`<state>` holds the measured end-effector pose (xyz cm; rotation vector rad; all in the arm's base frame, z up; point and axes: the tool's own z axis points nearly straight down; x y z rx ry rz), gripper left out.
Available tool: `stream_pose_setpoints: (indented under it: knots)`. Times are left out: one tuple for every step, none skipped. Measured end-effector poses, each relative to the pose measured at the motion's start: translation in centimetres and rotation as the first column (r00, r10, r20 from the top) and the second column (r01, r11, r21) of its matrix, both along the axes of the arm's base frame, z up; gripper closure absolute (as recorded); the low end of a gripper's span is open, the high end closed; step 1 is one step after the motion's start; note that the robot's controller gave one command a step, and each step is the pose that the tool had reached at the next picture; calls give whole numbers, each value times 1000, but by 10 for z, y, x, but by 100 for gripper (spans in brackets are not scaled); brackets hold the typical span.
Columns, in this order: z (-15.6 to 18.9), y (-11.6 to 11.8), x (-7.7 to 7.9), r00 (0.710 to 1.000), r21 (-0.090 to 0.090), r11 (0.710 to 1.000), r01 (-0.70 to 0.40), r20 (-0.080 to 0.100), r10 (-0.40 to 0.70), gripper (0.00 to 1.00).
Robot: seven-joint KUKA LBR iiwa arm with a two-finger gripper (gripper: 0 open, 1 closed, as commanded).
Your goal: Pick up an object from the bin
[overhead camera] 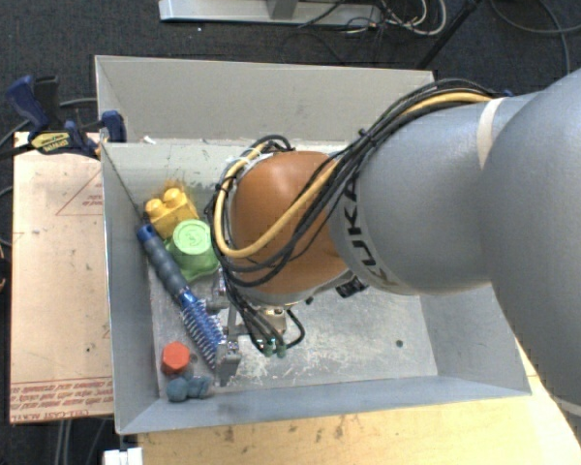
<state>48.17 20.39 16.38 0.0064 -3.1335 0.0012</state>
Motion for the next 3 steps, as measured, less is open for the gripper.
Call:
stream_pose_setpoints:
  knots:
    - [-74,22,15,942,2,942,-337,4,337,0]
    - [-85,44,23,466,-4,466,-885,8,885,0]
    - [-85,47,21,465,1,465,-885,10,885,100]
